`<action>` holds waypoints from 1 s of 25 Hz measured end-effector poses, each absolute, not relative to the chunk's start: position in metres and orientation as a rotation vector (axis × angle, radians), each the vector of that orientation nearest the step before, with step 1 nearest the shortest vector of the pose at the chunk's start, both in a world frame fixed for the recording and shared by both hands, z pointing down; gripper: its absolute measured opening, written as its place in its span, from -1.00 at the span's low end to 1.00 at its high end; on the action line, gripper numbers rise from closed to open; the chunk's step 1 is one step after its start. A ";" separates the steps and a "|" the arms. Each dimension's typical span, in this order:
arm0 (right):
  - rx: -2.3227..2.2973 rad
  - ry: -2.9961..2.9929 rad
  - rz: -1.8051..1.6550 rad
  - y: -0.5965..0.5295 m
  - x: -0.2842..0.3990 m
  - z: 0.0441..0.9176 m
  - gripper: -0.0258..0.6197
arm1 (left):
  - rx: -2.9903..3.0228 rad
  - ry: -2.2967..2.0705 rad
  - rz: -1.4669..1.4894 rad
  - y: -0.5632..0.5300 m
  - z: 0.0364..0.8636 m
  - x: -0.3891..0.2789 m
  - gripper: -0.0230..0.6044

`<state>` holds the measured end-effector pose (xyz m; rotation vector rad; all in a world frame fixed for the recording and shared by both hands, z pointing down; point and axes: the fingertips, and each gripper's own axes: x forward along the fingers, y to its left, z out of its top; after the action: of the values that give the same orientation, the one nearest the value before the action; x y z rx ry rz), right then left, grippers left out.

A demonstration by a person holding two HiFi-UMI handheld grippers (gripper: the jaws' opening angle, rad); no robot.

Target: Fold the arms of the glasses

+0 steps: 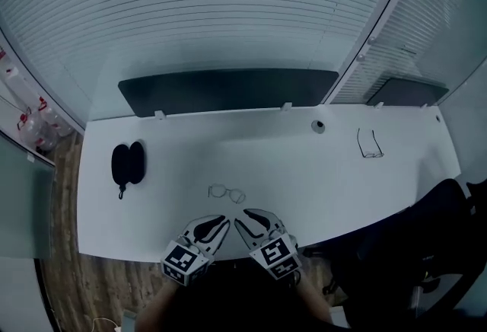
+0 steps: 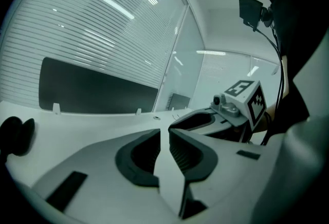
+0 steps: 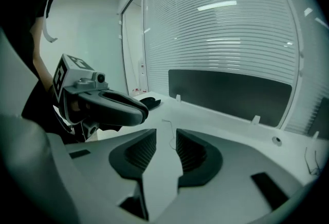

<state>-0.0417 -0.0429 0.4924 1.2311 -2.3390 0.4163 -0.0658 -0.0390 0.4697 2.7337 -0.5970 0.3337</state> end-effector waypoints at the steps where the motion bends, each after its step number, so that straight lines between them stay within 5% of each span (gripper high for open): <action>1: 1.232 -2.322 0.408 -0.044 -0.042 0.496 -0.56 | 2.731 -0.583 0.338 -0.041 0.471 -0.067 -0.77; 25: 1.208 -2.122 0.353 -0.076 -0.025 0.559 -0.30 | 2.691 -0.590 0.359 -0.068 0.507 -0.089 -0.77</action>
<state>-0.0253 -0.0762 0.5588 1.2078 -2.1222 0.3529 -0.0891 -0.0675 0.5069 2.6905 -0.5900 0.3587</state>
